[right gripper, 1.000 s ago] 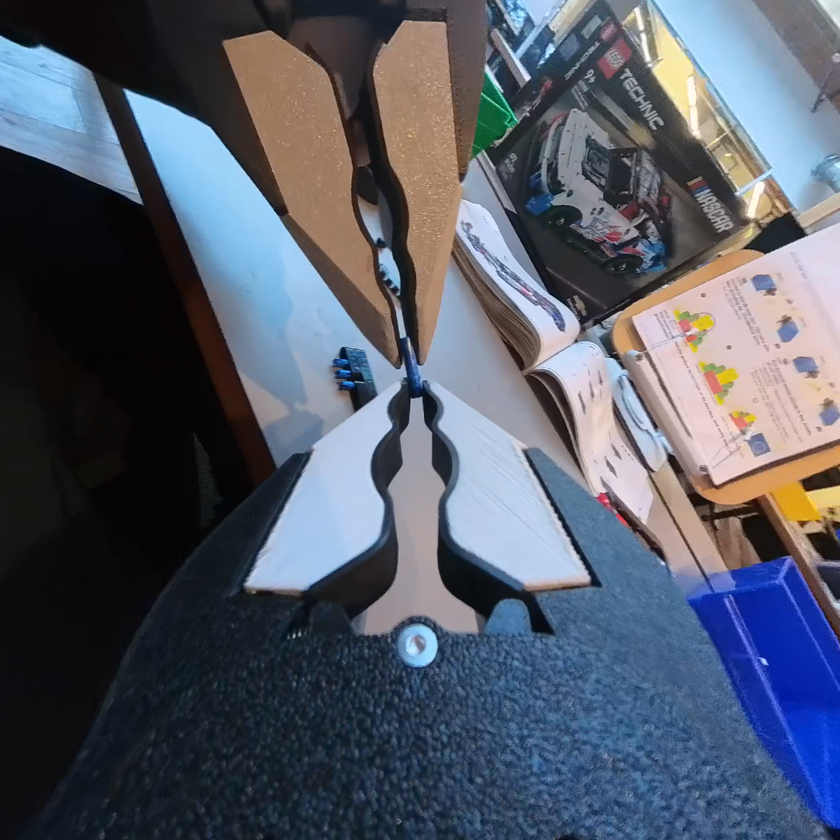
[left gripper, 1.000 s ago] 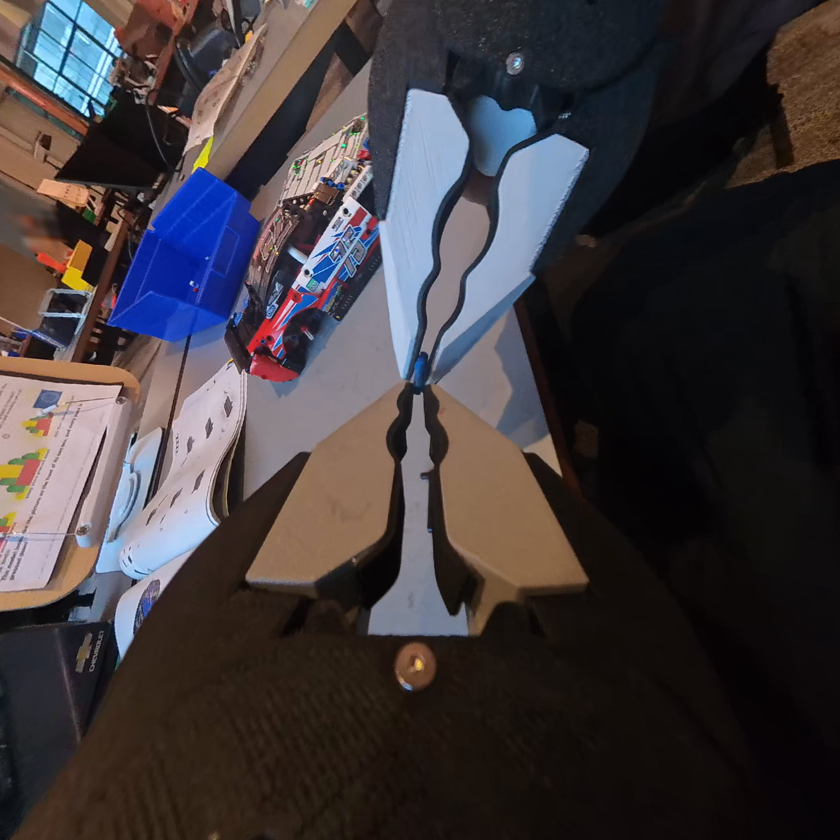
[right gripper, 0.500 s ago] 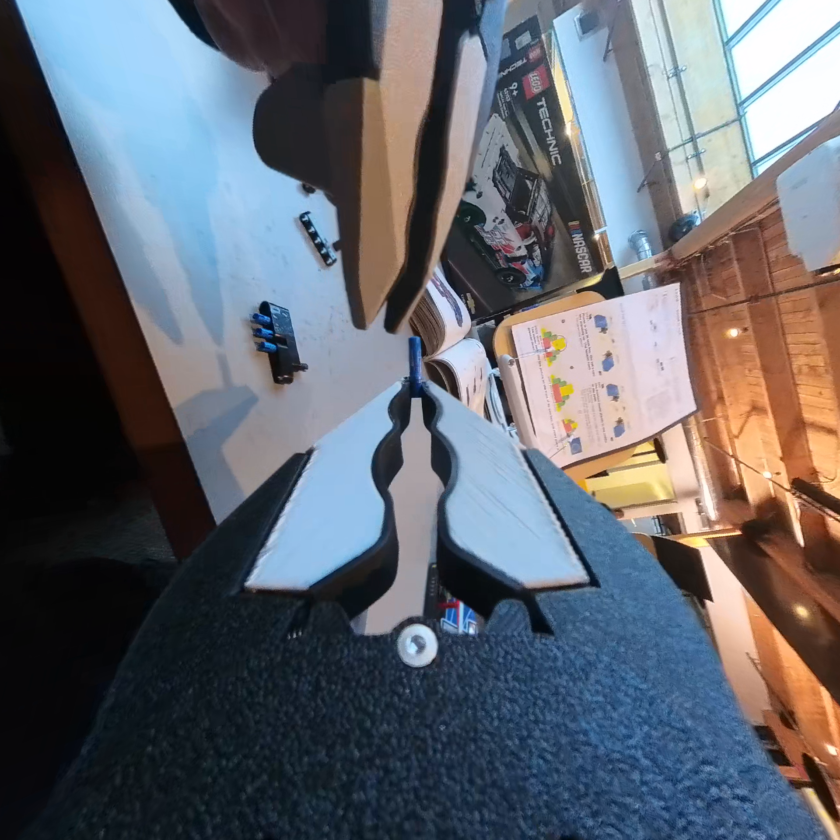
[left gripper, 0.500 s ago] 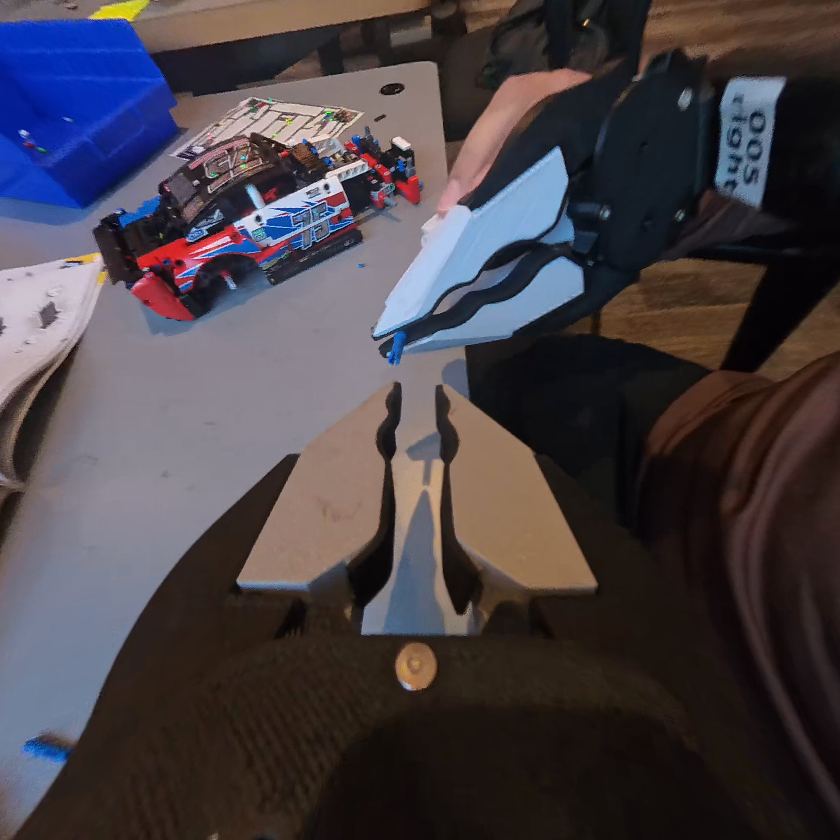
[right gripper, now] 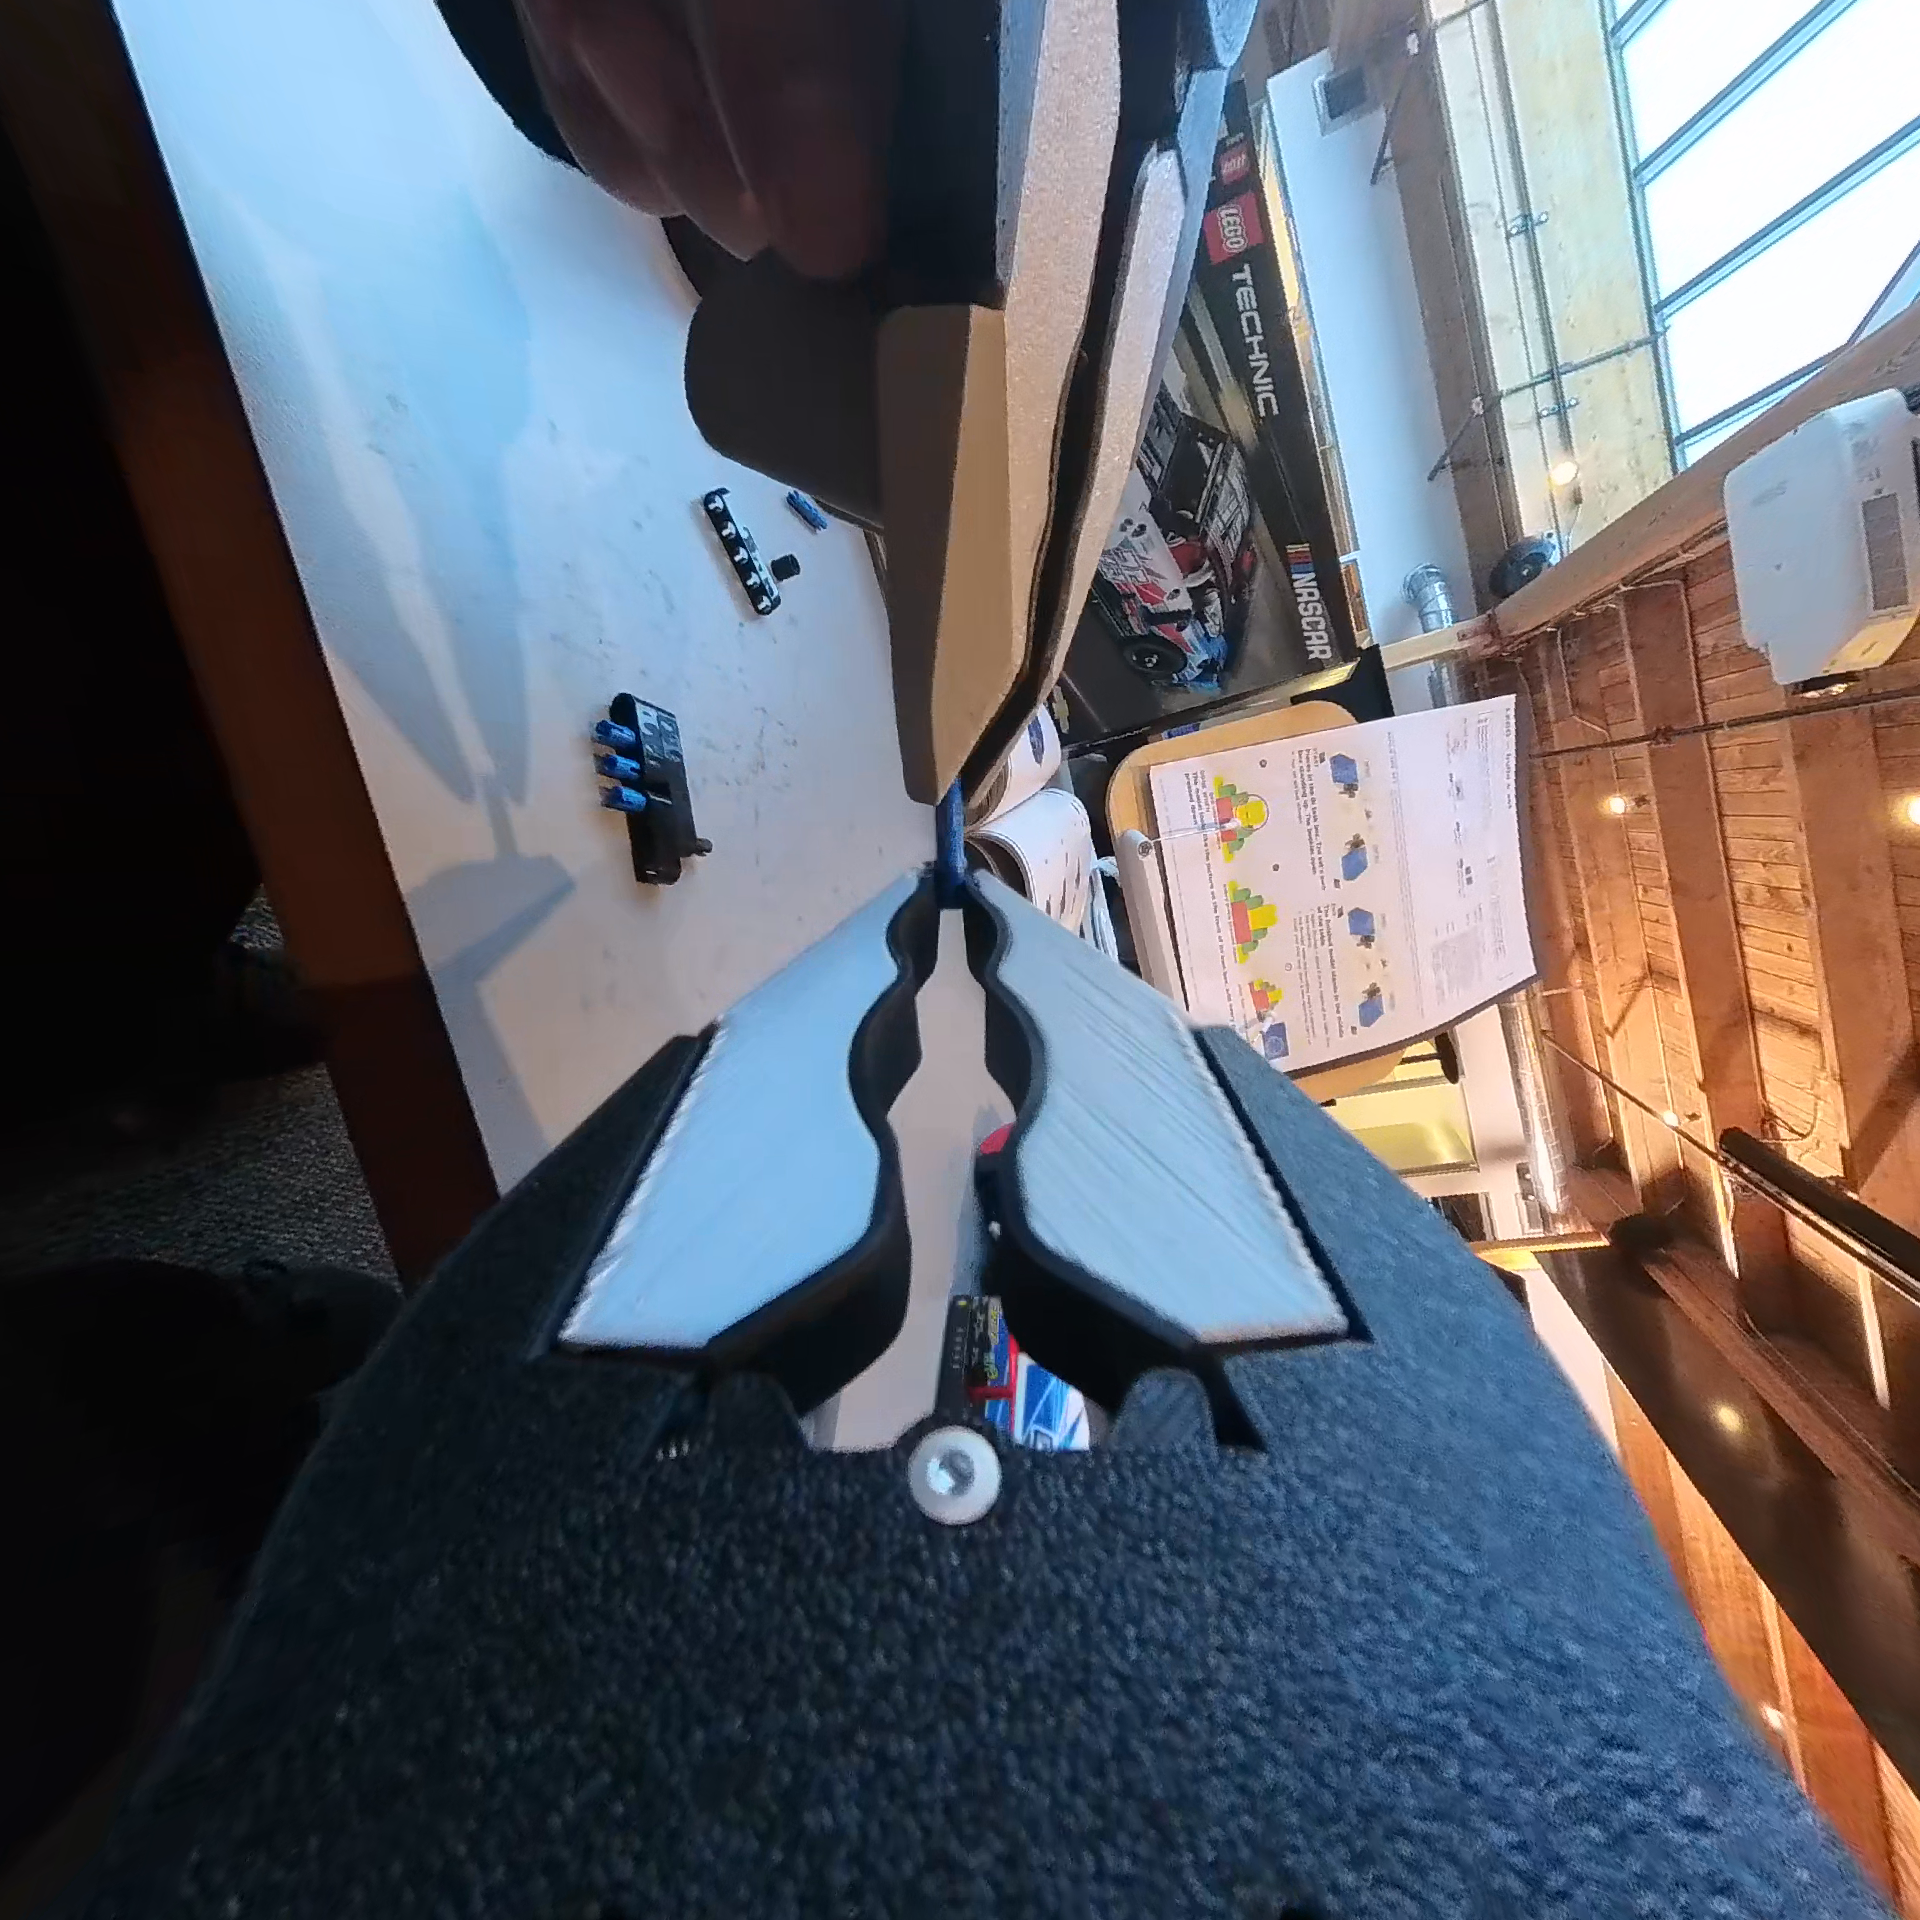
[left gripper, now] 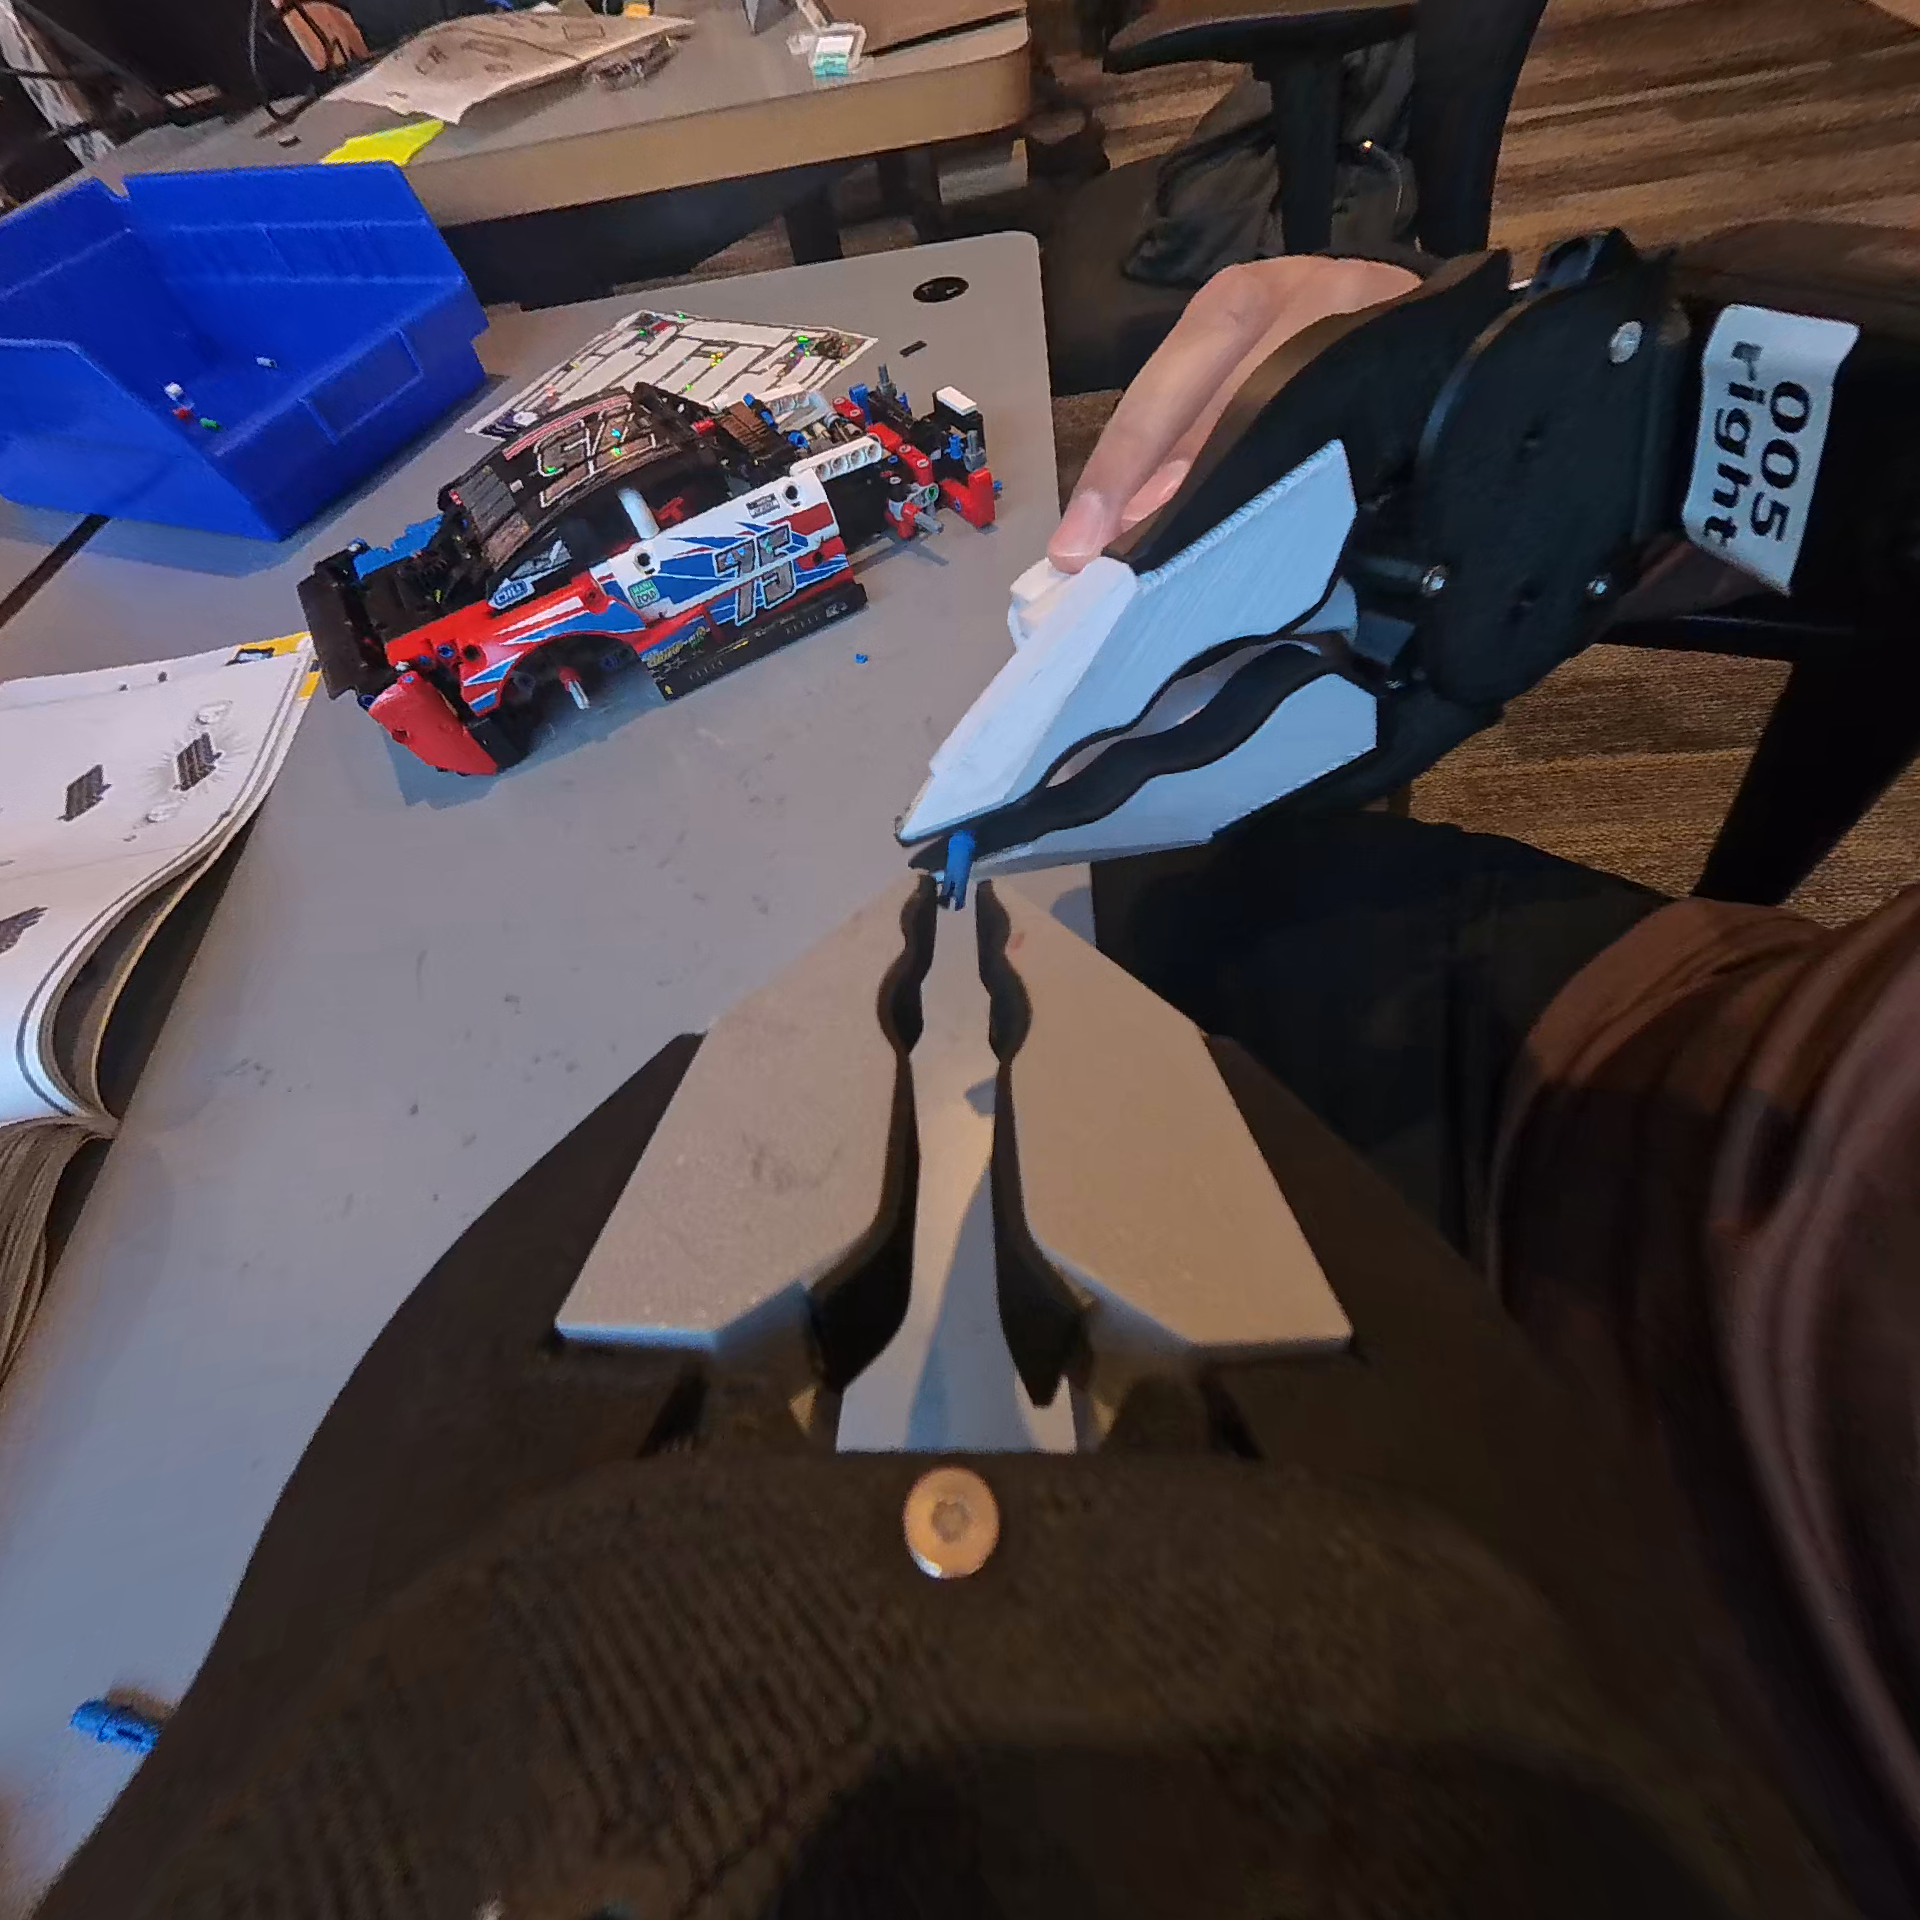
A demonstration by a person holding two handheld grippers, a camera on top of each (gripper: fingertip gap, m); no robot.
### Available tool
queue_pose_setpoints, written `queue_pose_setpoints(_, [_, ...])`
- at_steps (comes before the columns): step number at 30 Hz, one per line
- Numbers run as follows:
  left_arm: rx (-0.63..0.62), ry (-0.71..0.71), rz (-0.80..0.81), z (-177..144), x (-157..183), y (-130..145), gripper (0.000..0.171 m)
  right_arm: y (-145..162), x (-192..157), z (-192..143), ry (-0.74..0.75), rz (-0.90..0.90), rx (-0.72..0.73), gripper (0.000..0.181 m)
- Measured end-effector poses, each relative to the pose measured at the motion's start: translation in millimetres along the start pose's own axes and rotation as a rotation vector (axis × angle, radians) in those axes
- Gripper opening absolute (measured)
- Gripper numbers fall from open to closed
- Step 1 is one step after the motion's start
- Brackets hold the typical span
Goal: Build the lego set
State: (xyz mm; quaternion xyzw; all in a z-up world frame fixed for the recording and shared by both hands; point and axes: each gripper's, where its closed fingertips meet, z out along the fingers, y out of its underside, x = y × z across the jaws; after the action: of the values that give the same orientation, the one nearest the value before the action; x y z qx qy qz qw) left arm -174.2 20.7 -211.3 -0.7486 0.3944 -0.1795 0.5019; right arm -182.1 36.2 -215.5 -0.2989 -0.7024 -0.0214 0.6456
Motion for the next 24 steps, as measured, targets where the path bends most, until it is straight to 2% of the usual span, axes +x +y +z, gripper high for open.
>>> queue_pose_setpoints(14, [0.013,-0.013,-0.013,0.1,-1.8,-0.5,0.002,2.1,1.0,0.0,0.004,-0.003,-0.009,0.004])
queue_pose_setpoints(24, [0.001,-0.078,0.105,-2.3,0.7,-0.9,0.001,0.1,2.9,-1.8,0.027,-0.034,-0.037,0.003])
